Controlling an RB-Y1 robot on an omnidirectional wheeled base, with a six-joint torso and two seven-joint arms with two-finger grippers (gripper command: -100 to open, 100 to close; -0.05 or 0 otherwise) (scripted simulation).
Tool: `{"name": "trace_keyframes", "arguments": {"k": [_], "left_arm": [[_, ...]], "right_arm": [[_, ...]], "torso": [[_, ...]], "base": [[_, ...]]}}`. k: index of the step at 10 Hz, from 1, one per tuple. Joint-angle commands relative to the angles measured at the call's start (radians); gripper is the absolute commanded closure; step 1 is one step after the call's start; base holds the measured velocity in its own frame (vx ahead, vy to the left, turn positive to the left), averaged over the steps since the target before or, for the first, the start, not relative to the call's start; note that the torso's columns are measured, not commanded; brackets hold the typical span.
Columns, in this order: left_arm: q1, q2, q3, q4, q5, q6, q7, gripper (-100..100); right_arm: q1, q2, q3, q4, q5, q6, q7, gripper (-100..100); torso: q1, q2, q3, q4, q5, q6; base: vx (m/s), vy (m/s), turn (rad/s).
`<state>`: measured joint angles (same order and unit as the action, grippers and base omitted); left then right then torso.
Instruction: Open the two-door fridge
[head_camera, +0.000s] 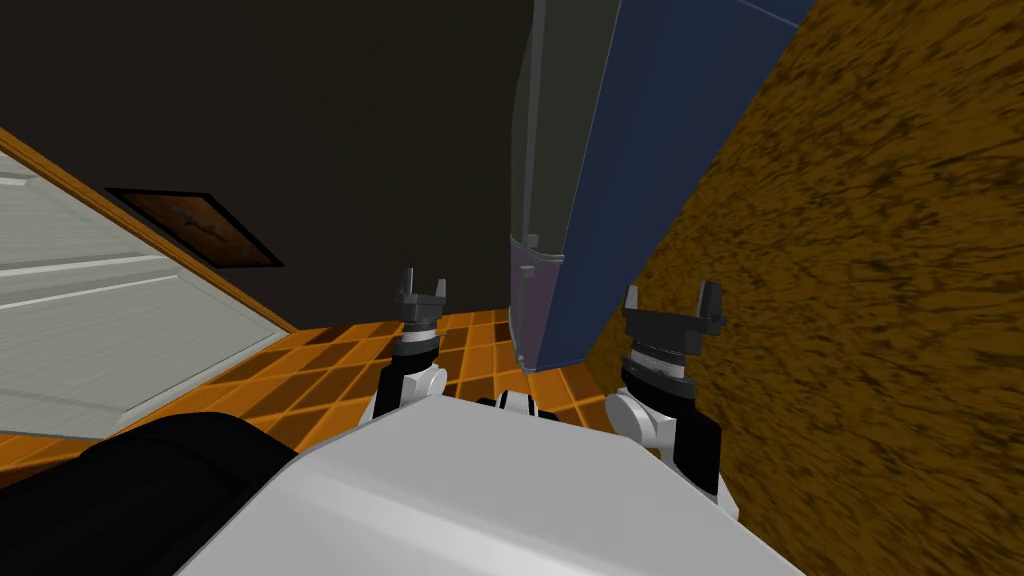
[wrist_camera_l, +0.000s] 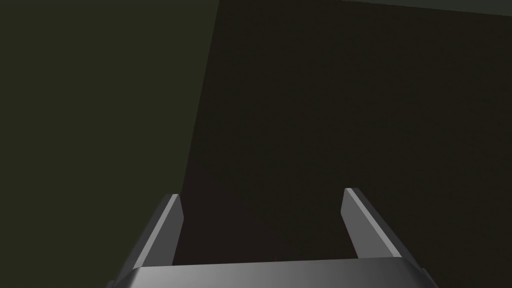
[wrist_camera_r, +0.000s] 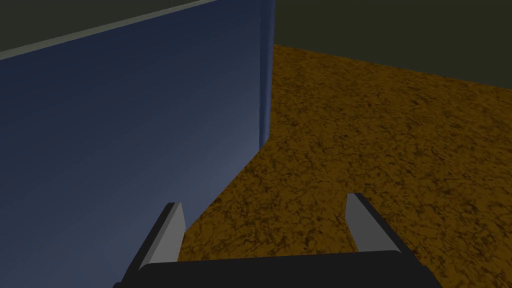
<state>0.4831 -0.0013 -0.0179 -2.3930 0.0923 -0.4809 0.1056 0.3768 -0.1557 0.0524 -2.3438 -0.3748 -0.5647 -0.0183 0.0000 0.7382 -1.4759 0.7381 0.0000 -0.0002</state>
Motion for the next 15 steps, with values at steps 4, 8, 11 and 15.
{"name": "trace_keyframes", "arguments": {"k": [4,8,11,15], "left_arm": [[0.0,0.0,0.0,0.0,0.0,0.0,0.0,0],[0.0,0.0,0.0,0.0,0.0,0.0,0.0,0],[0.0,0.0,0.0,0.0,0.0,0.0,0.0,0],[0.0,0.0,0.0,0.0,0.0,0.0,0.0,0]], "right_arm": [[-0.063,-0.025,0.019,-0.006,-0.168,-0.045,-0.024,-100],[-0.12,-0.044,0.035,-0.008,-0.28,-0.082,-0.044,-100],[-0.149,-0.052,0.043,-0.009,-0.366,-0.101,-0.054,-100],[-0.179,-0.06,0.05,-0.008,-0.462,-0.12,-0.064,-100]], "torso": [[0.0,0.0,0.0,0.0,0.0,0.0],[0.0,0.0,0.0,0.0,0.0,0.001],[0.0,-0.001,0.0,0.0,0.0,0.0],[0.0,0.0,0.0,0.0,0.0,0.0]], "base": [[0.012,-0.011,0.093],[0.01,-0.009,0.081],[0.012,-0.015,0.113],[0.008,-0.009,0.049]]}}
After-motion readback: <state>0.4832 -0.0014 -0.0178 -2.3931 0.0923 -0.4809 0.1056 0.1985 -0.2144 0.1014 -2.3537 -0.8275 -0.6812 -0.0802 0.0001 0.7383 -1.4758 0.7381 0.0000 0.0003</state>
